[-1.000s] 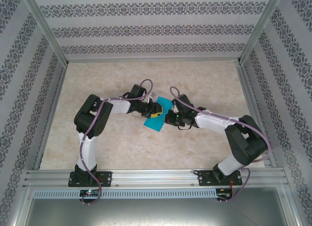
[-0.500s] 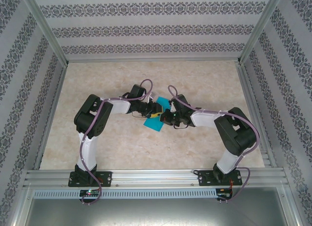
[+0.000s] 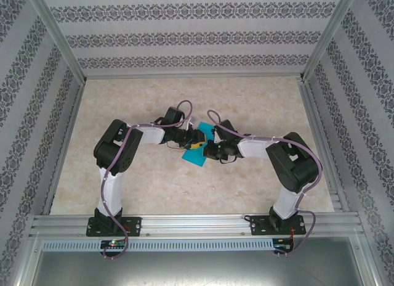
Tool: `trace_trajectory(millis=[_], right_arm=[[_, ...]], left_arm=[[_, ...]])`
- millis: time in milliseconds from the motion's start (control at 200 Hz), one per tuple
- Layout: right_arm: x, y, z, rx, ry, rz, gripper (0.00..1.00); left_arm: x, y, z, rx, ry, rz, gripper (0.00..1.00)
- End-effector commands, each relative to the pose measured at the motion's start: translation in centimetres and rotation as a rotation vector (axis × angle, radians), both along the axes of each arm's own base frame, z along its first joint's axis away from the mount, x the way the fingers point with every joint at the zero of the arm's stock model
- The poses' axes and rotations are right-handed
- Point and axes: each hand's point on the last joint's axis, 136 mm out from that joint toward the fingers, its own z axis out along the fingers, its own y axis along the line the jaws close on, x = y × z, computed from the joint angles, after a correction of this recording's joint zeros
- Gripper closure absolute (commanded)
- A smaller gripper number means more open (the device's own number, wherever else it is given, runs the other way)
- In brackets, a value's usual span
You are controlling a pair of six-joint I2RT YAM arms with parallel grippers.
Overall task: Fold a paper plane with a square sheet of paper (pick it up from the middle)
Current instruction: Fold the triangle a second time at the center of the table.
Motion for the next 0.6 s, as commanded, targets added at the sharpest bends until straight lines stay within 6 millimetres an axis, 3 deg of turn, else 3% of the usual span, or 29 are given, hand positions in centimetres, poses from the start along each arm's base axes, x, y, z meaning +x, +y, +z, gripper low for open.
trace_trajectory(millis=[0, 185, 330, 435, 594], right_arm=[[-0.9, -1.6, -2.2, -0.111, 0.038, 0.019, 0.99], [-1.3, -2.3, -2.7, -0.16, 0.046, 0.036, 1.0], [-1.5, -2.1, -2.9, -0.149, 0.048, 0.042, 1.0], [-1.4, -1.9, -2.9, -0.136, 0.045, 0.046, 1.0], [-1.4, -1.6, -2.8, -0.122, 0.039, 0.053, 1.0]], left_arm=[[0.4, 0.1, 0.7, -0.025, 0.007, 0.008, 0.57], [1.0, 0.1, 3.3, -0.051, -0.031, 0.011, 0.57], [0.9, 1.2, 4.6, -0.004, -0.064, 0.013, 0.56], [0.4, 1.9, 4.7, 0.036, -0.077, 0.009, 0.58], [-0.3, 1.8, 3.3, 0.041, -0.044, -0.016, 0.65]])
